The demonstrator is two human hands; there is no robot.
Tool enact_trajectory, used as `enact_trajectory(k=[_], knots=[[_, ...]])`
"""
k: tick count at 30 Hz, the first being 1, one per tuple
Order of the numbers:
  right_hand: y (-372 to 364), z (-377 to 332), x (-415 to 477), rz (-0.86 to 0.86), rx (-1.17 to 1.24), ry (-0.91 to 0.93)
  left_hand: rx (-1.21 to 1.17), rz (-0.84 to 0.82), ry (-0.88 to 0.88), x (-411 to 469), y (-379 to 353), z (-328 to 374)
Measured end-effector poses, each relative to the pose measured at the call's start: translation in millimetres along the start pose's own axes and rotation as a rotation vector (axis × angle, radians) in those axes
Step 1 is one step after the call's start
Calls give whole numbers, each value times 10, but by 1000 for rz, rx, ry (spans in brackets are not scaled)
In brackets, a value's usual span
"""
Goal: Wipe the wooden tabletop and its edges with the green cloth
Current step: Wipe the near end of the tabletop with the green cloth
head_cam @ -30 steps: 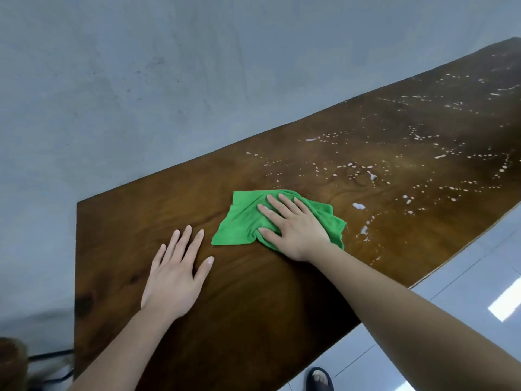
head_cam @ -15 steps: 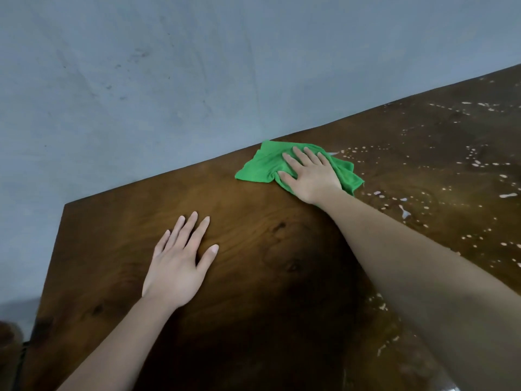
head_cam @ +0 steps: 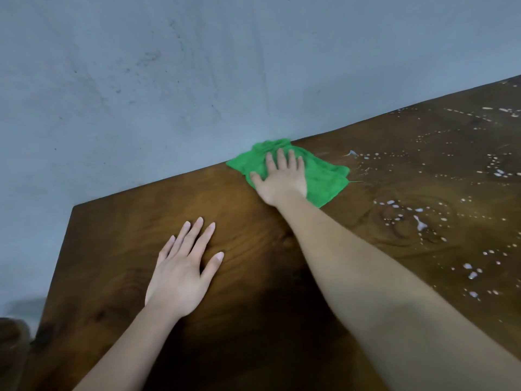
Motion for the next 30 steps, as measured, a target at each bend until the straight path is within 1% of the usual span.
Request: enact_trajectory(k=[4,6,9,12,18,22,26,30], knots=[[-170,-830,-232,-47,-32,226,-12,12,-6,-9,-5,-8],[-238,-1032,-302,-72,-51,356,-15,11,-9,-5,-3,-10],[-241,-965,-301,-86,-64,501,-18,10,-13,3,7,4],[-163,-687,-222,-75,-61,536,-23,11,-15,0,8,9],[63,137,15,-50,-21,325,-14,18,-19,5,-1,-14],[229,870,38,5,3,117,-22,33,-24,4,-11,-20],[315,1572,-135,52,52,-115,-14,32,-22,10,-22,-21],[338,2038,-447,60,58,-273,-7,27,-17,16,-28,-31]])
Point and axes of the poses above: each hand's wrist, its own x-axis towards the middle knuckle, its own y-axis out of the back of the hand, z = x × y, the point moved 4 cm from there along x, towards the middle knuckle
